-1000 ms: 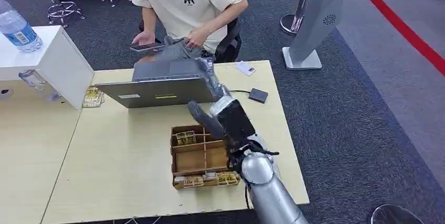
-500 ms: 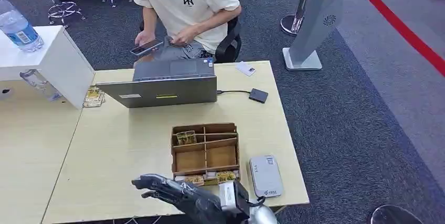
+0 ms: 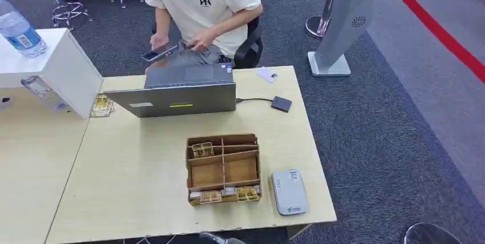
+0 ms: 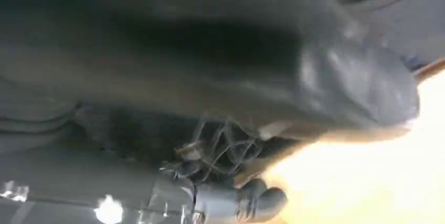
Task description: Pass the card to the sensor for recognition and then transmit it.
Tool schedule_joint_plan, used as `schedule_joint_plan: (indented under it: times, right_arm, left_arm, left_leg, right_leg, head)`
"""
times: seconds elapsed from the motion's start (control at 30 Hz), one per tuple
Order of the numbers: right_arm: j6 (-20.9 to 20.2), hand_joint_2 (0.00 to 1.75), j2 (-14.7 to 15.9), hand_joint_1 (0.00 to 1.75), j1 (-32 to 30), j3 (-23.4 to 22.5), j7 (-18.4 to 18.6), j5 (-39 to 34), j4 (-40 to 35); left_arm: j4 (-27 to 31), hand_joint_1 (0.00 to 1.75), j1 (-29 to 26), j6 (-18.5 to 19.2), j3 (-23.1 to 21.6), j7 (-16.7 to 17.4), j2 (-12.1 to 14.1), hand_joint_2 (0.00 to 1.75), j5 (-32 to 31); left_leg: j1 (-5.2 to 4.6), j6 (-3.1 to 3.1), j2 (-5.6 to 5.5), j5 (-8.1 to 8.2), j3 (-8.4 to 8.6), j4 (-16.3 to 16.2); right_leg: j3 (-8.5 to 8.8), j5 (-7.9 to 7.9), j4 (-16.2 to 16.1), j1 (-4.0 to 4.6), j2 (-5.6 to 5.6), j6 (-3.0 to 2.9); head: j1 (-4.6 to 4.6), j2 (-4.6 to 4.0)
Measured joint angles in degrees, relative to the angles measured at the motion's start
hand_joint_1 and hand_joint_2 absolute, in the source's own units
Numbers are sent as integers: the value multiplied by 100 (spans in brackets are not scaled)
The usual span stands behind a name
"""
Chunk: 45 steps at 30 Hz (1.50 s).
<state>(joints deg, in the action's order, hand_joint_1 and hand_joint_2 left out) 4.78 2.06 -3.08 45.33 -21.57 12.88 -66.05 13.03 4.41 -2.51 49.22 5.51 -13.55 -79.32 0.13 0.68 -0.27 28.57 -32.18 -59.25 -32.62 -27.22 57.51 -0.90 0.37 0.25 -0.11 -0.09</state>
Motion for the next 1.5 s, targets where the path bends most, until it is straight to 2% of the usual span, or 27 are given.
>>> schedule_joint_plan:
  times: [0.07, 0.27, 0.53, 0.7, 0.73, 0.77, 0.8, 0.87, 0.9, 0.93, 0.97, 1.0, 1.03, 1.07, 1.1, 1.13, 1.17, 1.2, 1.23, 1.27, 1.3, 1.33, 1.37, 1.4, 1.43, 1.47, 1.5]
  right_arm:
    - [529, 0, 33, 0, -10, 85, 100, 188, 179]
    - [1621, 0, 90, 0, 82, 173, 83, 806, 807]
    - [2069, 0, 107, 0, 326, 236, -16, 1034, 1489]
    - [2239, 0, 46, 0, 623, 231, -516, 1023, 2315]
    - [2239, 0, 16, 0, 680, 225, -573, 1020, 2455]
    - [2235, 0, -18, 0, 735, 216, -590, 1014, 2577]
    - [2228, 0, -46, 0, 780, 212, -590, 1007, 2666]
    - [2169, 0, -96, 0, 894, 179, -628, 970, 2892]
    - [2055, 0, -134, 0, 979, 118, -706, 920, 3023]
    - [1786, 0, -155, 0, 1079, 39, -770, 828, 3099]
    - [1357, 0, -164, 0, 1172, -64, -846, 582, 3123]
    - [658, 0, -164, 0, 1271, -219, -945, 160, 3187]
    - [-271, 0, -164, 0, 1338, -388, -1100, -344, 3266]
    - [-1497, 0, -124, 0, 1333, -558, -1324, -833, 3362]
    - [-3432, 0, 38, 0, 1162, -739, -1550, -1210, 3436]
    - [-4428, 0, 154, 0, 984, -825, -1644, -1332, 3392]
    - [-5577, 0, 353, 0, 564, -892, -1743, -1536, 3143]
    - [-6315, 0, 592, 0, 280, -912, -1767, -1774, 2699]
    - [-6483, 0, 682, 0, 182, -912, -1773, -1896, 2455]
    - [-6521, 0, 864, 0, 89, -898, -1793, -2086, 1845]
    - [-6336, 0, 956, 0, 18, -844, -1781, -2235, 1254]
    - [-6100, 0, 1043, 0, -16, -763, -1702, -2359, 719]
    - [-5739, 0, 1104, 0, -33, -675, -1483, -2392, 280]
    - [-5455, 0, 1156, 0, -37, -594, -1314, -2405, -153]
    - [-5380, 0, 1183, 0, -44, -586, -1285, -2460, -492]
    - [-5376, 0, 1182, 0, 11, -584, -1285, -2505, -920]
    - [-5338, 0, 1167, 0, 82, -564, -1206, -2437, -1129]
  left_arm:
    - [0, 0, 1, -17, 50, -7, 0, 0, 22]
    - [0, 0, -3, -57, 144, -55, 2, 0, 98]
    - [0, 0, -2, -59, 225, -72, 9, 0, 98]
    - [0, 0, -1, -59, 249, -101, 31, 0, 98]
    - [0, 0, 2, -59, 254, -107, 33, 0, 98]
    - [0, 0, 14, -61, 256, -109, 37, 0, 96]
    - [0, 0, 23, -61, 256, -111, 39, 0, 96]
    - [0, 0, 67, -63, 258, -116, 37, 0, 90]
    - [0, 0, 117, -61, 258, -118, 33, 0, 87]
    - [0, 0, 188, -59, 258, -116, 33, 0, 68]
    - [0, 0, 236, -55, 258, -116, 35, 0, 35]
    - [0, 0, 266, -41, 258, -116, 35, 0, -26]
    - [0, 0, 272, -11, 256, -120, 39, 0, -79]
    - [0, 0, 268, 15, 256, -125, 46, 0, -131]
    - [0, 0, 257, 55, 256, -122, 50, 0, -164]
    - [0, 0, 250, 61, 253, -122, 50, 0, -184]
    - [0, 0, 231, 61, 253, -98, 50, 0, -212]
    - [0, 0, 192, 61, 253, -64, 61, 0, -232]
    - [0, 0, 169, 66, 253, -55, 63, 0, -249]
    - [0, 0, 113, 70, 247, -37, 66, 0, -284]
    - [-2, 0, 111, 87, 236, -22, 79, 0, -321]
    - [-2, 0, 110, 98, 221, -22, 77, 0, -339]
    - [-2, 0, 107, 123, 214, -20, 79, 0, -350]
    - [-2, 0, 105, 129, 212, -20, 81, 0, -352]
    - [-2, 0, 94, 133, 212, -22, 94, 0, -354]
    - [-2, 0, 88, 142, 212, -22, 96, 0, -352]
    - [-2, 0, 88, 148, 212, -24, 98, 0, -352]
  left_leg:
    - [0, 0, 1, 0, 0, 0]
    - [-1, 0, 2, 0, 12, 0]
    - [-1, 2, 2, 9, 61, 2]
    - [4, -1, 4, 56, 140, 16]
    - [8, -7, 7, 69, 167, 19]
    - [17, -17, 13, 129, 203, 34]
    - [22, -26, 14, 272, 245, 46]
    - [27, -55, 19, 892, 295, 65]
    - [42, -159, 21, 1263, 275, 86]
    - [54, -208, 41, 1567, 253, 120]
    - [62, -234, 67, 1689, 249, 205]
    - [65, -244, 92, 1665, 250, 323]
    - [68, -234, 116, 1592, 273, 425]
    - [69, -221, 136, 1490, 295, 513]
    - [70, -217, 142, 1161, 298, 603]
    - [71, -195, 138, 748, 272, 664]
    - [72, -115, 130, -220, 241, 788]
    - [48, 109, 110, -716, 180, 815]
    - [37, 122, 114, -315, 190, 755]
    - [26, -24, 117, -642, 178, 735]
    - [-9, 149, 129, -415, 156, 644]
    - [-27, 63, 119, -481, 130, 553]
    - [-47, 112, 91, -317, 107, 432]
    - [-38, 76, 67, -359, 98, 404]
    - [-39, 93, 53, -311, 110, 387]
    - [-46, 87, 55, -295, 103, 339]
    - [-46, 84, 56, -299, 93, 331]
  right_leg:
    - [1, 0, 0, 0, -1, 0]
    - [10, 0, 0, -1, 0, 0]
    - [50, -9, -7, -2, 0, 11]
    - [115, -74, -26, -3, -1, 41]
    - [139, -140, -29, -2, 1, 34]
    - [178, -289, -29, 1, -1, 57]
    - [217, -447, -30, 5, -4, 49]
    - [315, -1031, -57, 9, -10, 14]
    - [309, -1417, -72, 9, -18, -34]
    - [295, -1828, -102, 12, -22, -88]
    - [300, -2234, -152, 13, -24, -126]
    - [297, -2241, -266, 1, -35, -40]
    - [313, -2188, -376, 3, -69, -136]
    - [338, -2204, -448, 6, -76, -133]
    - [358, -2231, -495, 12, -92, -100]
    - [356, -2223, -493, 19, -92, -112]
    - [349, -2179, -429, 36, -87, -154]
    - [338, -2048, -333, 42, -88, -196]
    - [311, -1897, -356, 44, -73, -219]
    - [284, -1357, -392, 28, -21, -188]
    - [236, -771, -434, -1, -2, -115]
    - [232, -21, -505, -35, 7, 15]
    - [203, 575, -554, -67, 18, 162]
    - [210, 57, -432, -60, -4, 144]
    - [214, 91, -408, -58, -8, 99]
    - [199, 392, -406, -68, 1, 116]
    - [197, 234, -386, -68, -1, 110]
  head:
    - [-2, 0]
    - [-4, 0]
    - [-4, 0]
    - [-4, 0]
    - [-9, 0]
    - [-11, 0]
    - [-2, 0]
    - [0, -2]
    - [-13, -4]
    - [-4, -2]
    - [-4, 0]
    - [-7, 0]
    - [-2, 0]
    - [-9, 0]
    - [-13, -2]
    - [-13, -2]
    - [-11, 0]
    - [25, 0]
    - [44, 0]
    - [83, 0]
    - [68, 0]
    - [79, 0]
    - [74, -2]
    - [74, 0]
    - [83, 0]
    - [92, 0]
    - [70, -2]
